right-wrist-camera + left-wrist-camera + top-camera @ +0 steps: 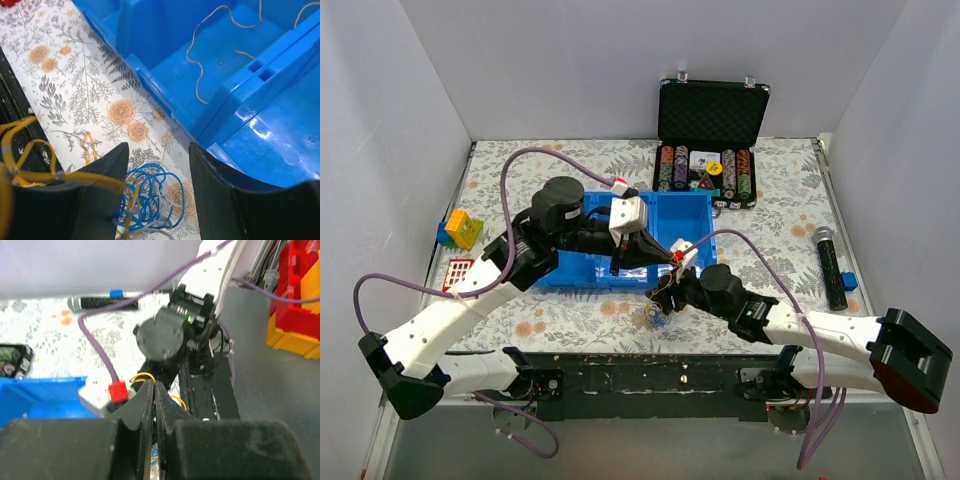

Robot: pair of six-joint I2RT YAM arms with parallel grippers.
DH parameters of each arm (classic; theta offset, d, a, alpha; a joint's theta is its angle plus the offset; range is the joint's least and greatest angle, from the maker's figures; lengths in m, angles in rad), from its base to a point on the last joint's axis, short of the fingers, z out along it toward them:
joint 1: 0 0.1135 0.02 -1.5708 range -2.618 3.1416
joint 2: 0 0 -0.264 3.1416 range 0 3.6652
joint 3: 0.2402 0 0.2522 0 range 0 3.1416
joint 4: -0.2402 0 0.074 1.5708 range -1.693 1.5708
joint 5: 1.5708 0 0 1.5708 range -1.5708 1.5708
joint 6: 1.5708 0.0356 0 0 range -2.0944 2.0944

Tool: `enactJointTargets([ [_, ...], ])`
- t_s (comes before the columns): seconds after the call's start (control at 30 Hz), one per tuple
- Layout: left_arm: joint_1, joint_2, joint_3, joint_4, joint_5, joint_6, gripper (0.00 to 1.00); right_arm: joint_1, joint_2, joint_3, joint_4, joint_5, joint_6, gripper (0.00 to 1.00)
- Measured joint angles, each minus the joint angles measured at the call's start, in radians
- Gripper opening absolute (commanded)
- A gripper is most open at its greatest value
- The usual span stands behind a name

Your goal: Untangle the cables

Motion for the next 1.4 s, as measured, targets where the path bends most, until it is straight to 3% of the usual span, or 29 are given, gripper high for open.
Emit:
enactJointTargets([
  [0.33,0.000,0.042,0.254,0.023,-0.004,-0.044,0.00,0.000,0.078,-0.077,0.054,-0.059,0.023,0.45],
  [0.73,0.000,0.124,0.602,0.038,-0.102,0.026,0.00,0.015,0.110,-0.140,0.017,-0.046,0.026,0.45],
  [0.97,-0.001,0.068,0.484,0.043,-0.115,0.043,0.00,0.015,-0.070,-0.096,-0.129,0.042,0.003,0.57],
  [1.4,-0.001,0.036,0.284,0.024,-0.121,0.074,0.00,0.015,-0.315,-0.001,-0.327,0.178,-0.054,0.69],
])
